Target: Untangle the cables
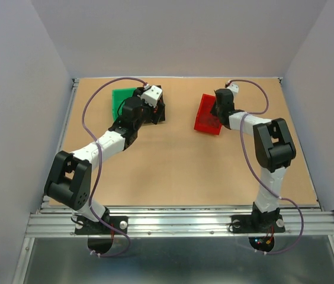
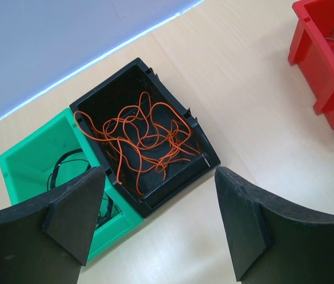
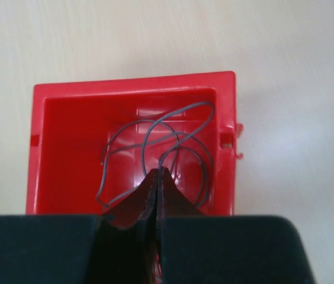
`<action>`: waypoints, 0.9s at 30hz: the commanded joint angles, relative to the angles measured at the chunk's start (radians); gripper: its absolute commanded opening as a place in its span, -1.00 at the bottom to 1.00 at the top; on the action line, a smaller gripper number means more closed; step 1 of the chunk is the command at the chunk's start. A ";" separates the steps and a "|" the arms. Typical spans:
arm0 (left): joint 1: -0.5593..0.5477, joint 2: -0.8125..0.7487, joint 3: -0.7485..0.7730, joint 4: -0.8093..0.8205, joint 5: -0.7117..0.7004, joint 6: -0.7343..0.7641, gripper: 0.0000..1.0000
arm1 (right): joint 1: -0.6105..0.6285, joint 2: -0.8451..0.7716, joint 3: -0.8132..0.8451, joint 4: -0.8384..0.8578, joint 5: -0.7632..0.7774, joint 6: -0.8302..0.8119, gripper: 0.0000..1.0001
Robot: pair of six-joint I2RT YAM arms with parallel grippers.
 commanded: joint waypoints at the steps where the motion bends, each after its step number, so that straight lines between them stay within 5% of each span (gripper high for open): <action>1: 0.000 -0.039 -0.008 0.047 0.004 0.001 0.72 | 0.007 0.081 0.160 -0.118 0.044 -0.003 -0.99; 12: 0.002 -0.033 -0.005 0.044 0.007 0.003 0.72 | 0.012 0.296 0.329 -0.338 0.075 -0.026 -0.99; 27: 0.000 -0.036 -0.007 0.046 0.009 0.004 0.72 | 0.105 0.093 0.320 -0.336 0.198 -0.081 -0.99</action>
